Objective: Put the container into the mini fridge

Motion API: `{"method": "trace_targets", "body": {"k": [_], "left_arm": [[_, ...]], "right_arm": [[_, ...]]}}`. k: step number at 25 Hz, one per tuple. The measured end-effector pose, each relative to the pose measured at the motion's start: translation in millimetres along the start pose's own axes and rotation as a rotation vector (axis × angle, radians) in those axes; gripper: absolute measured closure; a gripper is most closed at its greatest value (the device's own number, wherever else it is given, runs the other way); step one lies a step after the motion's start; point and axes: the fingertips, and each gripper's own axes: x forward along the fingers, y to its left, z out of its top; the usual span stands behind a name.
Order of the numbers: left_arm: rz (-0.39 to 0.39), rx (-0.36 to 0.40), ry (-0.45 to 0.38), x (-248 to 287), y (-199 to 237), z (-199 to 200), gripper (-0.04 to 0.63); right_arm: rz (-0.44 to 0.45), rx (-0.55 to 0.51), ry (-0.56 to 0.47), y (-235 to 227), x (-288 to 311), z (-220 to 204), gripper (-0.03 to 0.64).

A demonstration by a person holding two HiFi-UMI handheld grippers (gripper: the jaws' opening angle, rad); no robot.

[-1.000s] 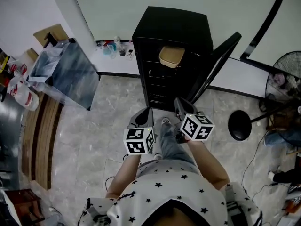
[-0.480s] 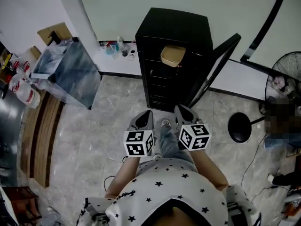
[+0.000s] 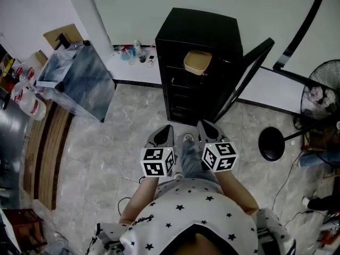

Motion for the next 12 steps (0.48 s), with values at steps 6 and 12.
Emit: {"method": "trace_targets", "body": {"k": [6, 12], "left_arm": [[0.003, -0.005, -0.001, 0.3, 4.2, 1.3, 0.583], [-0.006, -0.005, 0.008, 3.8, 3.9, 1.1, 0.583]], "right_arm": [[0.009, 0.003, -0.002, 3.2, 3.4, 2.1, 0.624], [0.009, 0.014, -0.006, 1.6, 5.6, 4.5, 0.624]]}}
